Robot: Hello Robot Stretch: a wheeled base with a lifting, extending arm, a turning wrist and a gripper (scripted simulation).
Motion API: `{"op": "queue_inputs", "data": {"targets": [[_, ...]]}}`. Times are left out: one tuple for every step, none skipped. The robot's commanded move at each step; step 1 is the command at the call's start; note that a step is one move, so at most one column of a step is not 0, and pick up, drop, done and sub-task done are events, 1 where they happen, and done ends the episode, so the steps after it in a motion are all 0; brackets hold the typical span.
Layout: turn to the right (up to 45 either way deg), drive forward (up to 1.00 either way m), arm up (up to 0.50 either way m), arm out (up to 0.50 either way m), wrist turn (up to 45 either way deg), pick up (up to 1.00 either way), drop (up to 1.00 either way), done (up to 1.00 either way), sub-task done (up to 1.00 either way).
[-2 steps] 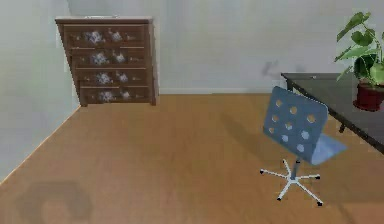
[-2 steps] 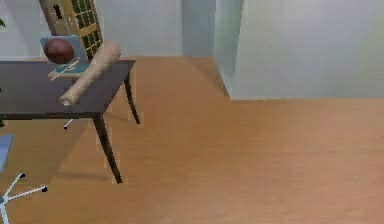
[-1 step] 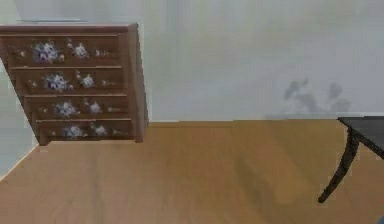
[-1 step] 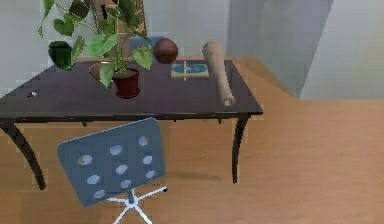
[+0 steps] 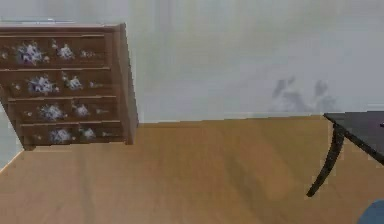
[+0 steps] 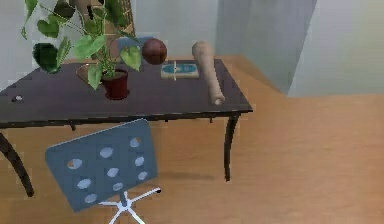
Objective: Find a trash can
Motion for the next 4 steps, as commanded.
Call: {"op": "queue_inputs", "data": {"targets": [[0.0, 0.75, 0.0, 0.0, 0.0, 0.0, 0.0, 0.0, 0.0], [27.0, 0.0, 0.0, 0.0, 0.0, 0.0, 0.0, 0.0, 0.0], [0.0, 1.0, 0.0, 0.0, 0.0, 0.0, 0.0, 0.0, 0.0], [6.0, 0.0, 0.0, 0.0, 0.0, 0.0, 0.0, 0.0, 0.0]]}}
